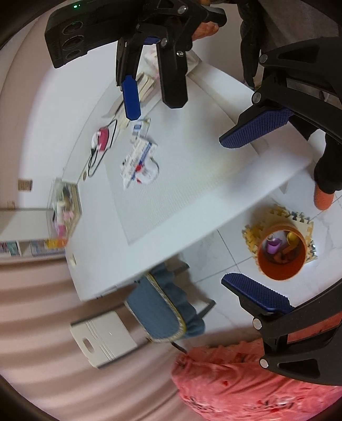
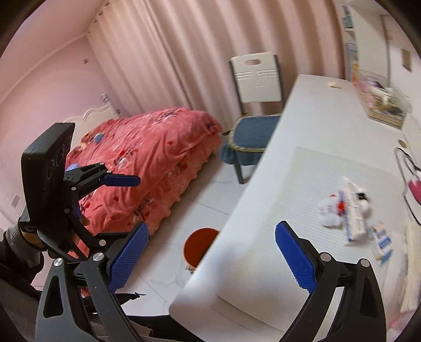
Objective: Collect trash
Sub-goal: 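Move both empty tools back toward the desk mat, then grasp the white plush toy with the left tool while the right tool grasps the white medicine box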
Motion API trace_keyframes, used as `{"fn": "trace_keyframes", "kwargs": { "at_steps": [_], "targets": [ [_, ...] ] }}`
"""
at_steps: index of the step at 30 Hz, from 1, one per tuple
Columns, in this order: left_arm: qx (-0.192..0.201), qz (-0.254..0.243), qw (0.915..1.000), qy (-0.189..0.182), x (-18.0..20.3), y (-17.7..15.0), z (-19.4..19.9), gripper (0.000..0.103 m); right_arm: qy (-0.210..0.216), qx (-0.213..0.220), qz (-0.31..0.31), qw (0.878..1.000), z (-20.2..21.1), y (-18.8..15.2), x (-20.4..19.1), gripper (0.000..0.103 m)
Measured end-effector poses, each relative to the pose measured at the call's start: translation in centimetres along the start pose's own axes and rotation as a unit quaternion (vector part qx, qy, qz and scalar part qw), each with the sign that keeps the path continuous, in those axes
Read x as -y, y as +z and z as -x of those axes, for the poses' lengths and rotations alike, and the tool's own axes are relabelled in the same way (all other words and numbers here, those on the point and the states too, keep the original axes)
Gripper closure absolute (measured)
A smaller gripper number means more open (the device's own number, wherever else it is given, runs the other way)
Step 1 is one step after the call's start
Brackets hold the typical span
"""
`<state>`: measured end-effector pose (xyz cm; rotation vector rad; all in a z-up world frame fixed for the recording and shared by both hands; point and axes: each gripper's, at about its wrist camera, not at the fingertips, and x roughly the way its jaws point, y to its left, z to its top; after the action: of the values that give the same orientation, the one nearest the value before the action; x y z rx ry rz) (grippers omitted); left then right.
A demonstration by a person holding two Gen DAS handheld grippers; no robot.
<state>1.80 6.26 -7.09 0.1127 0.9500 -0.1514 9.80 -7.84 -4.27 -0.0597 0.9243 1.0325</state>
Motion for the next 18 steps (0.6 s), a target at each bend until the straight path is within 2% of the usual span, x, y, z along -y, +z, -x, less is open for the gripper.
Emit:
{"fn": "trace_keyframes", "kwargs": {
  "at_steps": [9,18],
  "targets": [
    [-0.001,-0.046,0.9983,-0.035,3.5,3.5,-2.3,0.008,-0.048,0.024,-0.056,0.997,4.3,-1.8,5.8,0.005],
    [-0.016,-0.079,0.9947,-0.064,5.7,6.6,-5.3,0.008,-0.081,0.033,-0.103,0.991,6.2,-2.6,10.6,0.005]
  ]
}}
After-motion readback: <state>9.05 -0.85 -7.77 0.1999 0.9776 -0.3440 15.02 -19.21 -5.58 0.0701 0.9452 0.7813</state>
